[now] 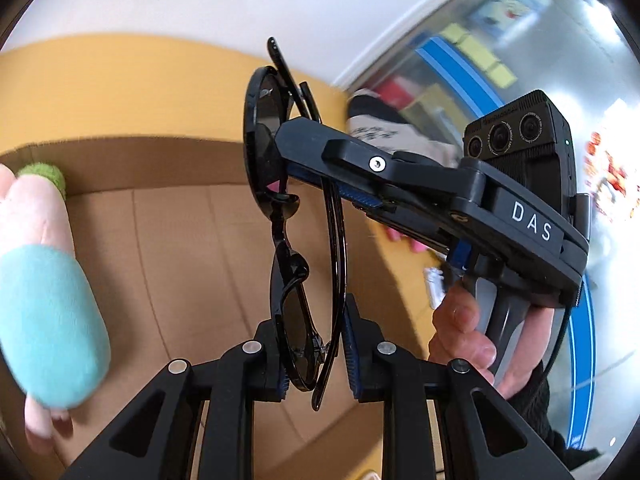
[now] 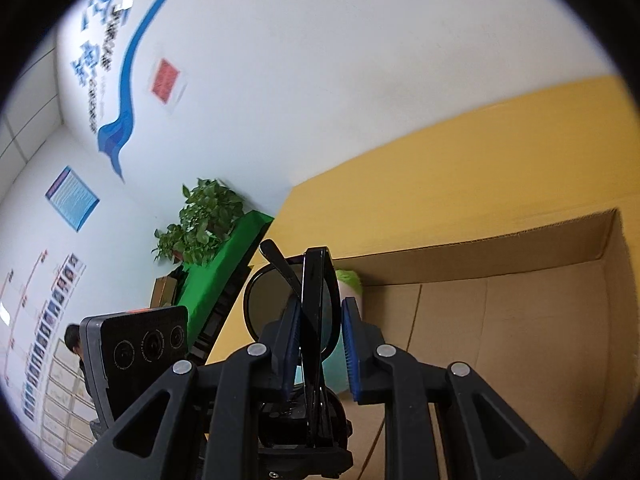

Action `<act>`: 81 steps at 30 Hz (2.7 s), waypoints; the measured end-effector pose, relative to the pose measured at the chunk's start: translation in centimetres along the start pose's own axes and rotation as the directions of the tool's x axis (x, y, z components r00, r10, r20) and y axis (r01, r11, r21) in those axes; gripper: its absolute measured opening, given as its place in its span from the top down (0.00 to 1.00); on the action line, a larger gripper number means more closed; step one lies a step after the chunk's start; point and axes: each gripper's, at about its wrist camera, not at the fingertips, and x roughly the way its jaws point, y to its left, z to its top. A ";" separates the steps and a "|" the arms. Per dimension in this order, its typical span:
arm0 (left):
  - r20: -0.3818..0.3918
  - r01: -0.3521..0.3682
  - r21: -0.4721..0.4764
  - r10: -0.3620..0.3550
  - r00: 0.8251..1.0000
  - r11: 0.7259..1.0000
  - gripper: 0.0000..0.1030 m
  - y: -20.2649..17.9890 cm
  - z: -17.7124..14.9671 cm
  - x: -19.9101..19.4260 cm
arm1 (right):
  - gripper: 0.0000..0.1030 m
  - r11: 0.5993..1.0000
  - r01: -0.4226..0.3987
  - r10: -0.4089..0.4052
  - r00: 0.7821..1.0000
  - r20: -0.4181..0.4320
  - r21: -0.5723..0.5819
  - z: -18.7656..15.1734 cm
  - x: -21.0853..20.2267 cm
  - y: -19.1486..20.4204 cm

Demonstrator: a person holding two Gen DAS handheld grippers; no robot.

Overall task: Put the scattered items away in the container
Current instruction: 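Carry the sunglasses into the box and open the right gripper, then withdraw the right gripper from the box toward the pink pen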

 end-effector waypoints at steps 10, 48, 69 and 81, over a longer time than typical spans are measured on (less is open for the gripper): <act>-0.172 -0.168 -0.131 0.144 0.974 0.977 0.79 6.9 1.8 8.2 | 0.87 0.985 0.055 -0.035 0.991 -0.126 0.162 -1.3 8.9 -9.0; 0.524 -0.637 0.040 0.527 0.669 0.769 0.00 -8.8 -17.1 -8.6 | 0.22 0.790 0.540 -0.488 0.840 0.236 -0.288 -16.3 -11.3 7.9; 0.545 -0.623 0.039 0.506 0.669 0.782 0.00 -12.3 -23.1 -10.7 | 0.22 0.751 0.551 -0.489 0.835 0.254 -0.365 -21.4 -14.1 12.1; 0.540 -0.631 0.050 0.510 0.669 0.774 0.00 -13.1 -23.7 -10.3 | 0.22 0.750 0.551 -0.489 0.834 0.255 -0.365 -21.8 -14.7 12.0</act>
